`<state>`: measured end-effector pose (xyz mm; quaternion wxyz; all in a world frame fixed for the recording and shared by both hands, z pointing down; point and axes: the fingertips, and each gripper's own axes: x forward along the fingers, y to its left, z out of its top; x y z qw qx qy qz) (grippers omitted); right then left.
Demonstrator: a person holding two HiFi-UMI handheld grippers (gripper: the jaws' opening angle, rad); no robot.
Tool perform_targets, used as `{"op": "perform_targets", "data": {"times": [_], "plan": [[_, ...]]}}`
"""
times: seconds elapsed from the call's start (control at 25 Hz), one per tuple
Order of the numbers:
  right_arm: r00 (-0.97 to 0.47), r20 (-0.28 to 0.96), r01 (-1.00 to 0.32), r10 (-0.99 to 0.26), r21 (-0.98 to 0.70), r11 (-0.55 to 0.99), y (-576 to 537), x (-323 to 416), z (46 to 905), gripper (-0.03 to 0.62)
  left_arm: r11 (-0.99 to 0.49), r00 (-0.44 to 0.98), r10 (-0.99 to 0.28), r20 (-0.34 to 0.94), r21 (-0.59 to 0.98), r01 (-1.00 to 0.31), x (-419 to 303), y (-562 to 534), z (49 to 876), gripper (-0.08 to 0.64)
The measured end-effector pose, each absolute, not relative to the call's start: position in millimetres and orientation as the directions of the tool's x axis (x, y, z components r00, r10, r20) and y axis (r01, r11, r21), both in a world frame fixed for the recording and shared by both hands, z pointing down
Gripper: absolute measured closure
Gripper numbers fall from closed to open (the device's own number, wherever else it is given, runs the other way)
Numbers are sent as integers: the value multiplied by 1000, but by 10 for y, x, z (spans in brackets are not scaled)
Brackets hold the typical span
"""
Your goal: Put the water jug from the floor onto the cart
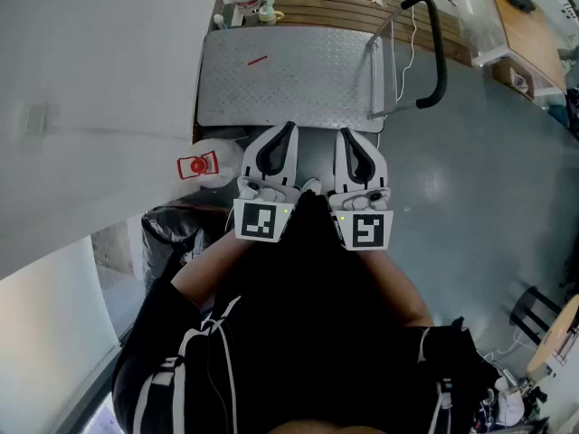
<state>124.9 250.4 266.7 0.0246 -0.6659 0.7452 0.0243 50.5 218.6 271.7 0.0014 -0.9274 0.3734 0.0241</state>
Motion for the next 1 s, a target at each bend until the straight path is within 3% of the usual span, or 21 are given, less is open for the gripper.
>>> {"op": "perform_targets", "data": {"times": [1.0], "plan": [[-132,-7,-991,-991,-18,132,2538,1261,2845,574,-712,712,-702,-16,40,-701,506,2250,2859,541]]}}
